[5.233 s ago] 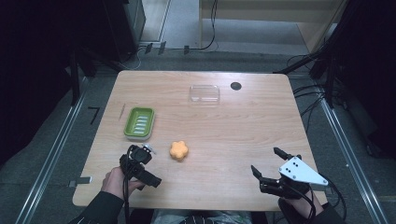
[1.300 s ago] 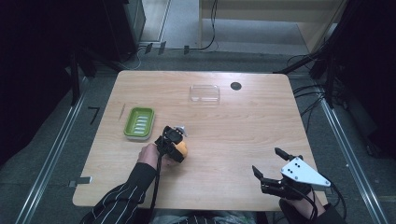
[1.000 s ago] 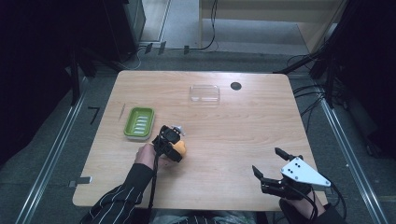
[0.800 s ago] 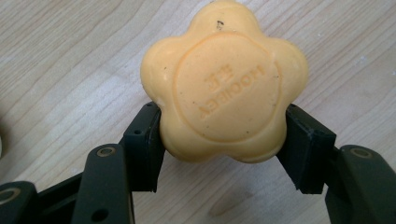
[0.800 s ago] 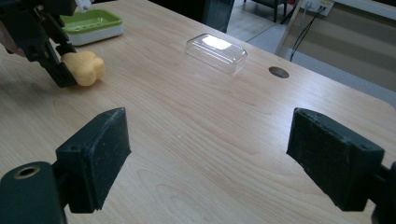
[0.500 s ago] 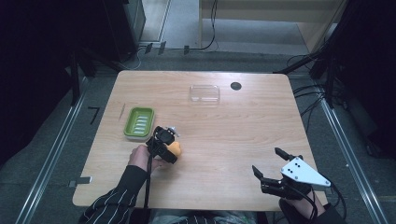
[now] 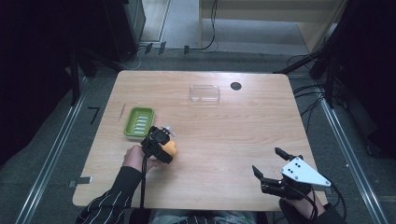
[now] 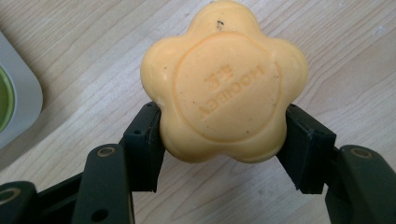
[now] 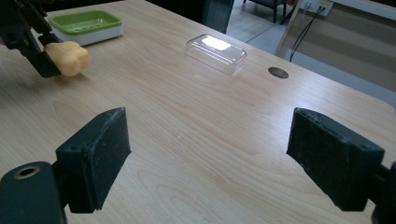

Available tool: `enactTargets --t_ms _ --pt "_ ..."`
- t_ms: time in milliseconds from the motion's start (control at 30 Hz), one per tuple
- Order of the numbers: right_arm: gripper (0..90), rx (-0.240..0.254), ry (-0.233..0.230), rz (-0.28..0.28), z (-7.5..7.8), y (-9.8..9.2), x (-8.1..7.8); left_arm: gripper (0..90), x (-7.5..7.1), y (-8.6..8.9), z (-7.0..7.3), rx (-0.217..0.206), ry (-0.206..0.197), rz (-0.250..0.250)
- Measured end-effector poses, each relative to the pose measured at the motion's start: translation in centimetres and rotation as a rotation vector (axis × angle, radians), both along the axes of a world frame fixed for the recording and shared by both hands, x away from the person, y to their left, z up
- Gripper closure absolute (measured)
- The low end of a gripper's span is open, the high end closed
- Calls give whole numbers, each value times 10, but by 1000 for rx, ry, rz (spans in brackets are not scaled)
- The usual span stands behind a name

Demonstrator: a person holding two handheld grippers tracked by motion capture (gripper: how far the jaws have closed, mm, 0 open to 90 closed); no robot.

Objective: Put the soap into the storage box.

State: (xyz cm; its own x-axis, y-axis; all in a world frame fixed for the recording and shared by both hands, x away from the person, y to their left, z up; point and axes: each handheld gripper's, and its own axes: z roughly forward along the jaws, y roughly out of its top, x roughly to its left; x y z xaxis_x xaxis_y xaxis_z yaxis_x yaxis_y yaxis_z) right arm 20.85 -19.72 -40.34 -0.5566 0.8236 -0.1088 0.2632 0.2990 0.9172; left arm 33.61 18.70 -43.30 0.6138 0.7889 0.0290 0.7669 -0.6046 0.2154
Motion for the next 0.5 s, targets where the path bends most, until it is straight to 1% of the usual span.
enactTargets --t_ms 133,267,367,500 --pt "134 -3 3 1 0 0 0 394 -2 2 1 -4 -1 8" --pt "134 1 2 1 0 0 0 394 -2 4 2 4 -3 4" --pt "134 -2 2 1 0 0 1 394 -3 6 3 -3 -5 9" --pt "134 -2 3 1 0 0 1 394 -4 8 5 1 -3 7"
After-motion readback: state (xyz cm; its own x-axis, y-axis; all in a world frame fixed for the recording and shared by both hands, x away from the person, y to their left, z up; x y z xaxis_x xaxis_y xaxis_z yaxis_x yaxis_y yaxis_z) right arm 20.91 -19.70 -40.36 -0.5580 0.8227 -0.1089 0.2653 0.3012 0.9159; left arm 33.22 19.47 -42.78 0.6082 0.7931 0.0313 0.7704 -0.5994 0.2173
